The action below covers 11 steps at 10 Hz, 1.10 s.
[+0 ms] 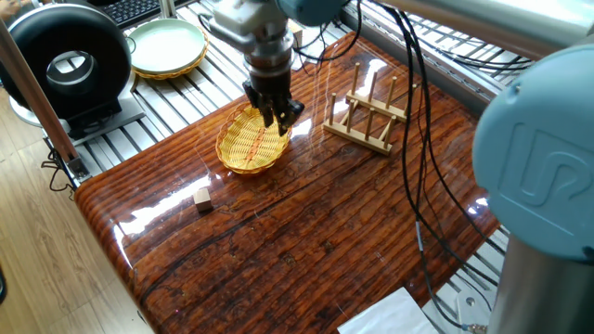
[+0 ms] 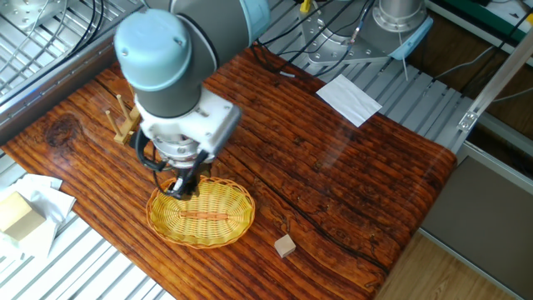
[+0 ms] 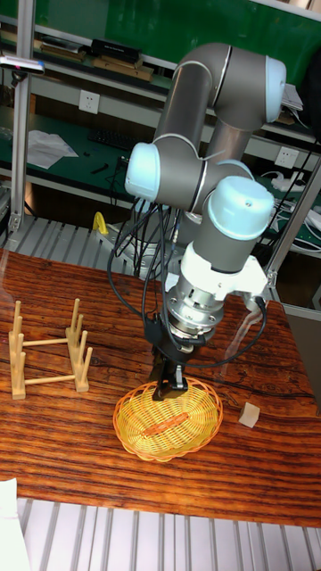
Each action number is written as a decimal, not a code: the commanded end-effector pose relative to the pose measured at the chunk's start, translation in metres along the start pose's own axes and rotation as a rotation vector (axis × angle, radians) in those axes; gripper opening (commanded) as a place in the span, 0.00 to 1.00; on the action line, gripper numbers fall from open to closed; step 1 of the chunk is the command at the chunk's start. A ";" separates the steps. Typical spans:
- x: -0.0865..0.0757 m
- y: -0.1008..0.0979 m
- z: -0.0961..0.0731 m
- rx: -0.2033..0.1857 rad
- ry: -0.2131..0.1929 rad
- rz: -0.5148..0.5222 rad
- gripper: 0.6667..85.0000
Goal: Put the dish on the dish rack
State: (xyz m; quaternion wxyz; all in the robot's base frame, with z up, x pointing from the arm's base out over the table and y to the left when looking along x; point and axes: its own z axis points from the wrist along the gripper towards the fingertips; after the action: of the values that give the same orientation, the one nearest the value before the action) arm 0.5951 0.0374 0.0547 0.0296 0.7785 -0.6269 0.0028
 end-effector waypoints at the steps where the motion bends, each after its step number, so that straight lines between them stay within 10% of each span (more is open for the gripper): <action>1: 0.000 0.003 0.008 0.016 0.005 -0.089 0.51; 7: -0.006 0.006 0.014 -0.001 -0.023 -0.100 0.49; 11: -0.007 0.033 0.012 -0.105 -0.036 -0.088 0.45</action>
State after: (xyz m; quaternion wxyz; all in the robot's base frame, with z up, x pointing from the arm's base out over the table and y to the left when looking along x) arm 0.5729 0.0369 0.0417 0.0468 0.8068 -0.5884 -0.0256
